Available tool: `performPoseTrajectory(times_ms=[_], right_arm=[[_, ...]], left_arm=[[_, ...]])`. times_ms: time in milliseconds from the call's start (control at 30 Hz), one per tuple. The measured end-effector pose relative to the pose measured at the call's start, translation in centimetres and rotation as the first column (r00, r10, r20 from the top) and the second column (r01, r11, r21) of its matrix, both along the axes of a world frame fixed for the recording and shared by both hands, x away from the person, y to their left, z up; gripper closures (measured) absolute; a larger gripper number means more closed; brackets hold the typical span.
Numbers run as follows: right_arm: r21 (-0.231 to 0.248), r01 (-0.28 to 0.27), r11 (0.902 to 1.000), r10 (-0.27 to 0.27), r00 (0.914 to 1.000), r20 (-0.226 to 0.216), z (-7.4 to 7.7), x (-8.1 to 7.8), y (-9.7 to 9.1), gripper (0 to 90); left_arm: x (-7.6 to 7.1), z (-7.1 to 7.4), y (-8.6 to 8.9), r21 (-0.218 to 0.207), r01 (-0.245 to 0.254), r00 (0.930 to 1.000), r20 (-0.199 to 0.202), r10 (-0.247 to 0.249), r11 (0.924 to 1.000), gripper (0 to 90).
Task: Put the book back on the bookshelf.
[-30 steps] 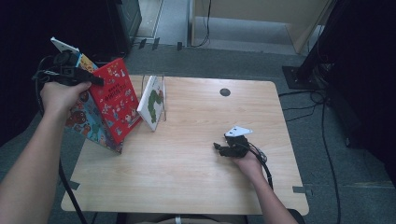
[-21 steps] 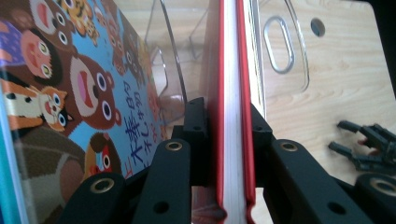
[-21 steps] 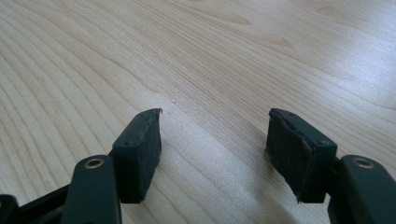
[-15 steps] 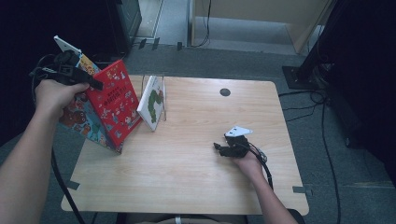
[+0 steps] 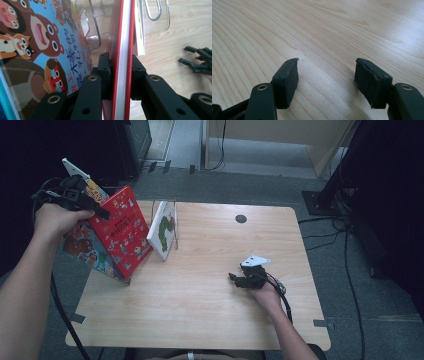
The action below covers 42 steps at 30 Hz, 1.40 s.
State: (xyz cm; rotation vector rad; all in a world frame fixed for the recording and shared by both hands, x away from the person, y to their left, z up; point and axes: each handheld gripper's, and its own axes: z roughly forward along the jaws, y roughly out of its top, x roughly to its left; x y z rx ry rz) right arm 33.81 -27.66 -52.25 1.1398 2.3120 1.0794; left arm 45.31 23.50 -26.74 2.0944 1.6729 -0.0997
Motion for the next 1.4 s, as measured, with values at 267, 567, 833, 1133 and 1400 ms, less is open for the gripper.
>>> performPoseTrajectory(times_ms=[267, 567, 833, 1133, 1400], right_arm=[[0.000, 0.004, 1.0000, -0.004, 1.0000, -0.002, 0.0, 0.0, 0.0, 35.2], [0.001, 0.003, 1.0000, -0.003, 1.0000, -0.002, 0.0, 0.0, 0.0, 35.2], [0.000, -0.001, 1.0000, 0.001, 1.0000, 0.000, 0.0, 0.0, 0.0, 35.2], [0.000, 0.000, 1.0000, 0.000, 1.0000, -0.001, 0.0, 0.0, 0.0, 35.2], [0.002, 0.005, 1.0000, -0.005, 1.0000, -0.005, 0.0, -0.1, 0.1, 35.2]], left_arm=[[0.4, -0.5, -0.9, 0.052, 0.059, 0.9958, -0.073, -0.055, 0.9969, 78.7], [0.5, -0.1, -0.2, 0.033, 0.010, 0.9983, -0.057, -0.008, 0.9994, 79.9], [1.5, 0.3, 0.1, -0.006, -0.055, 0.9977, -0.039, 0.054, 0.9985, 79.9], [3.6, -0.5, -1.0, 0.008, -0.098, 0.9946, -0.033, 0.098, 0.9952, 79.9], [4.8, -0.9, -1.0, -0.011, -0.134, 0.9905, -0.034, 0.134, 0.9909, 79.8]])
